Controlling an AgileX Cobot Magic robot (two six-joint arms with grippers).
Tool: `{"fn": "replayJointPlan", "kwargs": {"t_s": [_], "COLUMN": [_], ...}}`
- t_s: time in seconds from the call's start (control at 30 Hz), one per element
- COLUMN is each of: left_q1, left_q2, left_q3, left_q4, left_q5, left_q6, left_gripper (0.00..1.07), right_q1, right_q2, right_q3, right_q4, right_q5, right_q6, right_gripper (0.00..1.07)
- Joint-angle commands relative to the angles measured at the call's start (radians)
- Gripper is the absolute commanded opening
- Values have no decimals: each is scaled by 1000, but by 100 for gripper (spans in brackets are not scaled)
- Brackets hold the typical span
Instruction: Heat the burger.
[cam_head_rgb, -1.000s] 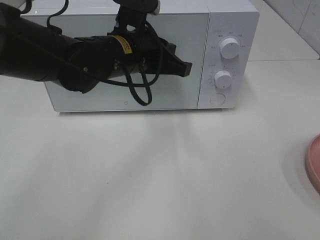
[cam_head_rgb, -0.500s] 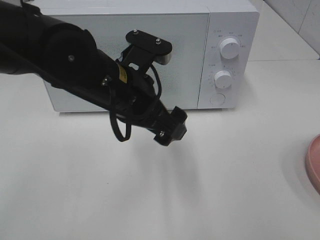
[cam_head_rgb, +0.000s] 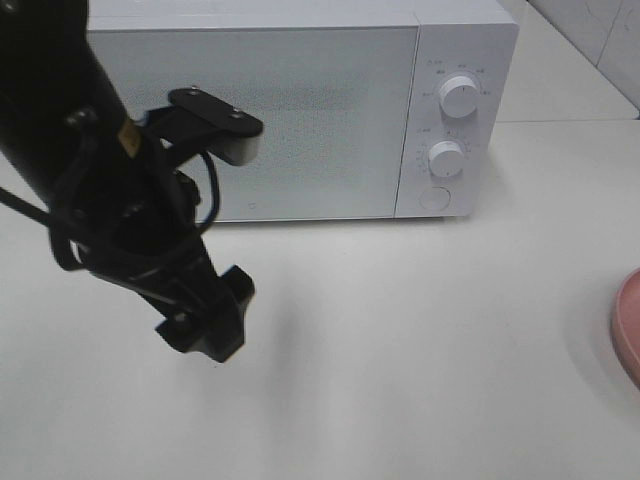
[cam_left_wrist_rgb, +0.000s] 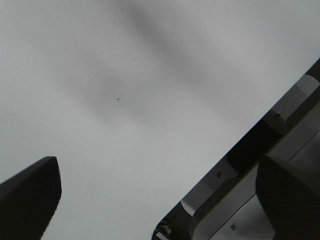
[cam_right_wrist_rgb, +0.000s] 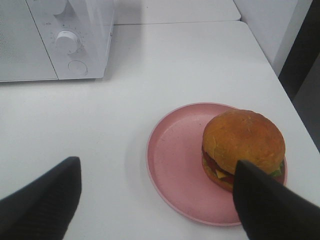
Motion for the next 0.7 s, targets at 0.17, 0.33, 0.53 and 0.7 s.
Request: {"fn": "replayJointPlan", "kwargs": {"t_s": [0.17, 0.33, 0.53, 0.7], "left_q1": [210, 485, 743, 796], "left_q2": [-79, -170, -299, -405], "left_q3": [2, 2, 9, 81], "left_q4": [18, 19, 3, 1], "left_q5": [136, 212, 277, 238], "left_q6": [23, 26, 40, 40], "left_gripper": [100, 100, 100, 100], "right_q1": [-4, -4, -4, -4], "right_q2": [-29, -29, -29, -29], "right_q3": [0, 0, 0, 0], "right_q4": [-2, -2, -2, -2], "right_q5": [-12, -12, -12, -12], "right_q6": [-12, -12, -12, -12], "right_gripper": [76, 76, 76, 76]}}
